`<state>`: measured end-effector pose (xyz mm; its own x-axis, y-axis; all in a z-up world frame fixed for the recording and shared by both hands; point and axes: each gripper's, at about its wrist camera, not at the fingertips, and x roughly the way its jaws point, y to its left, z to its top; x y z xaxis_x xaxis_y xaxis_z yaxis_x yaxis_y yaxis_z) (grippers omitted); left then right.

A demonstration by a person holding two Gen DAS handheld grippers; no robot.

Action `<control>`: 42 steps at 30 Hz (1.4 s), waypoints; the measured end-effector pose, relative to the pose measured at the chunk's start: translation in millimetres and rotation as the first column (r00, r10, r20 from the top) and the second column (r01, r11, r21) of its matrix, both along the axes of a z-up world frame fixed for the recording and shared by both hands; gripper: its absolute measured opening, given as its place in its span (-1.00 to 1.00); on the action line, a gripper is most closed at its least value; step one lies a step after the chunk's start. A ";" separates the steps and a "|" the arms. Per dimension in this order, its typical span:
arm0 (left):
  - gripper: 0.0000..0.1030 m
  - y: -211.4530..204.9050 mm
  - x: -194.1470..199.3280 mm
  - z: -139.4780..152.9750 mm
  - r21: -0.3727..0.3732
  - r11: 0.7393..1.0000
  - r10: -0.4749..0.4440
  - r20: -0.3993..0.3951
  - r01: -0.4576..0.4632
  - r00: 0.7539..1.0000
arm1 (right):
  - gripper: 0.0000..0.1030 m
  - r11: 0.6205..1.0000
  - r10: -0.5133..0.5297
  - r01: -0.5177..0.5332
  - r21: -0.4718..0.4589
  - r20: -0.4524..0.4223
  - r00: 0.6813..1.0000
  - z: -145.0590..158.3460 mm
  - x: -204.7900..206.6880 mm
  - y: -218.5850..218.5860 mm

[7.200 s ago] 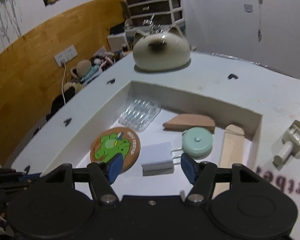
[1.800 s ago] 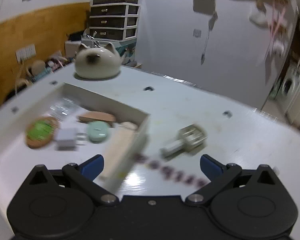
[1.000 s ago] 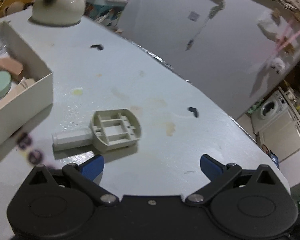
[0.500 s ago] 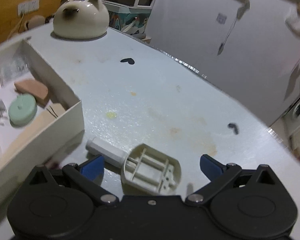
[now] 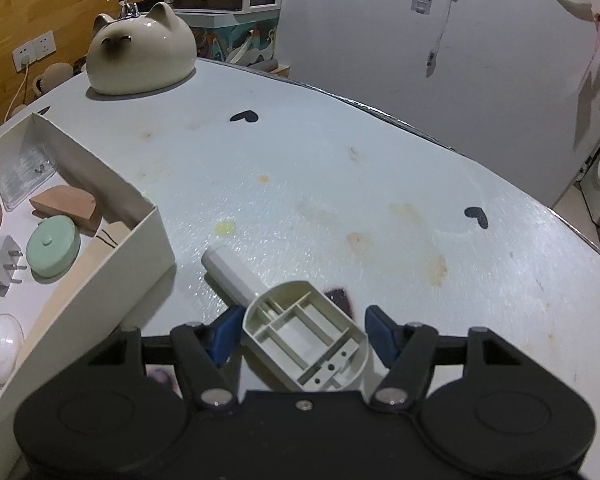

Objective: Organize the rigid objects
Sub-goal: 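Carry the beige holder with the right tool over the box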

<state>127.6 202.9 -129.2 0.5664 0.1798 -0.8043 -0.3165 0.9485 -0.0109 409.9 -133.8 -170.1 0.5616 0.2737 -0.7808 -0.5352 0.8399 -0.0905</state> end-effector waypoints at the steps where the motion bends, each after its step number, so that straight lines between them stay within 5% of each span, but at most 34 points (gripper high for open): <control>1: -0.83 0.0 0.1 0.0 0.000 1.000 0.000 0.000 0.000 1.000 | 0.32 1.000 -0.005 0.005 0.003 0.003 1.000 0.5 -2.5 -0.2; 16: -0.83 1.8 -2.8 0.6 -0.005 1.000 0.000 0.011 0.000 1.000 | 0.31 0.986 -0.130 0.124 0.116 0.043 0.991 26.2 -56.8 -19.5; 29: -0.85 1.2 -5.3 0.8 -0.007 1.000 -0.005 0.019 0.005 1.000 | 0.30 0.979 -0.167 0.174 0.107 -0.077 0.983 6.1 -109.9 -23.4; 35: -0.85 0.4 -5.6 2.0 -0.008 1.000 -0.002 0.023 0.002 1.000 | 0.48 0.935 -0.289 0.314 0.166 -0.154 0.945 0.5 -114.6 -30.3; 38: -0.85 0.5 -5.8 2.1 -0.009 1.000 -0.002 0.023 0.002 1.000 | 0.34 0.896 -0.343 0.384 0.224 -0.201 0.918 -0.9 -114.0 -37.5; 42: -0.85 0.3 -5.7 2.0 -0.008 1.000 -0.003 0.023 0.003 1.000 | 0.29 0.888 -0.350 0.392 0.240 -0.197 0.916 -1.1 -115.2 -36.8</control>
<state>121.9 203.2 -127.2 0.5849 0.1716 -0.7927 -0.3135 0.9492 -0.0259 294.6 -170.6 -171.2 0.5502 0.2781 -0.7874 -0.1694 0.9605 0.2209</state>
